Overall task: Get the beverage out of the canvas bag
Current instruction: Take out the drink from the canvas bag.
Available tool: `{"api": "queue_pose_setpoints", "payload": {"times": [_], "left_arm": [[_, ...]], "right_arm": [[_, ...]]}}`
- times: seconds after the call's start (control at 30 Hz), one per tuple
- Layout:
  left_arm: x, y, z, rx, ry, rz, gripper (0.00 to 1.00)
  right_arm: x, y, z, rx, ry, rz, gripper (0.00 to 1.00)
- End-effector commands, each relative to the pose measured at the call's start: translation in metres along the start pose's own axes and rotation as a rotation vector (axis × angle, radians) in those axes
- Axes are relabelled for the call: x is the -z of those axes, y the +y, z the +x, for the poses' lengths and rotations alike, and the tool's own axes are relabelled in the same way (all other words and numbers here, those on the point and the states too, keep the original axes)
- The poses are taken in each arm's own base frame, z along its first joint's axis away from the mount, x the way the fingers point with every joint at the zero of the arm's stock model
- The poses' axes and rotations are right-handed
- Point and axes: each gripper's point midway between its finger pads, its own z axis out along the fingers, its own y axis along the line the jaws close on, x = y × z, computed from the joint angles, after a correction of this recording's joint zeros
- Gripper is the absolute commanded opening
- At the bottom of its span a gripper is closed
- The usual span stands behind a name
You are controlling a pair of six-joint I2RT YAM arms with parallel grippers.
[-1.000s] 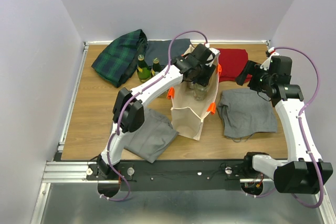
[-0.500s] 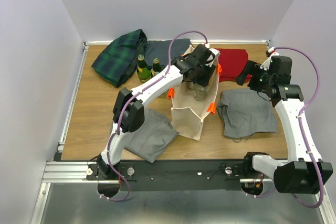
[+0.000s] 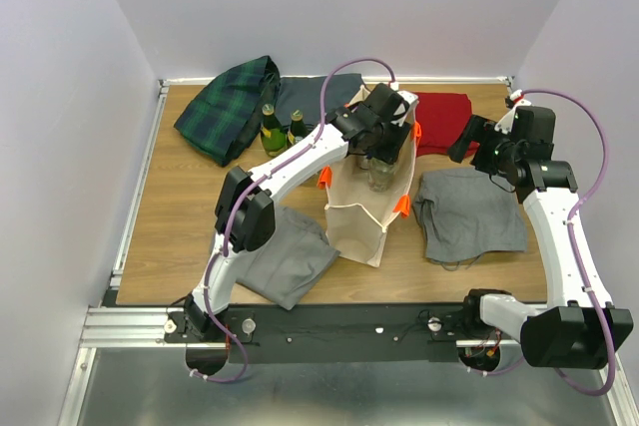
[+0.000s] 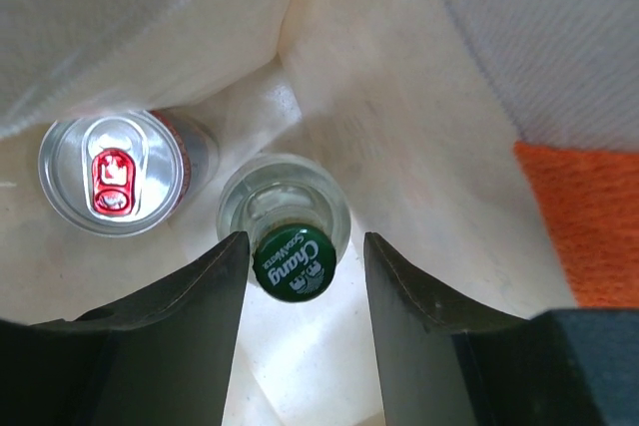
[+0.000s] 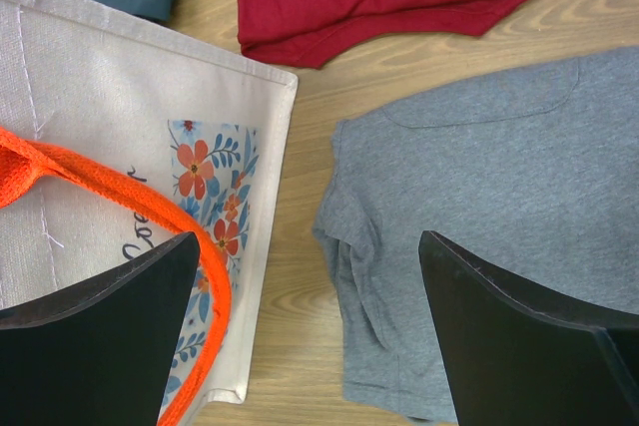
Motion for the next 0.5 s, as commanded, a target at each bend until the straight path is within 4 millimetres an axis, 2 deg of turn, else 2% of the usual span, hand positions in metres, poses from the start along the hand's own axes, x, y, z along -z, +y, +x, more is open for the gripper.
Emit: {"api": "queue_pose_setpoints", "payload": {"times": [0.0, 0.1, 0.47], "left_arm": [[-0.001, -0.011, -0.013, 0.009, -0.051, 0.037, 0.6], [0.0, -0.012, -0.015, 0.009, -0.054, 0.038, 0.6], [-0.004, -0.005, -0.002, 0.004, -0.015, 0.01, 0.56]], "right_arm": [[0.0, -0.002, 0.001, 0.001, 0.003, 0.004, 1.0], [0.001, -0.003, 0.001, 0.004, 0.002, 0.007, 1.0], [0.001, -0.002, 0.001, 0.003, 0.001, 0.005, 1.0]]}}
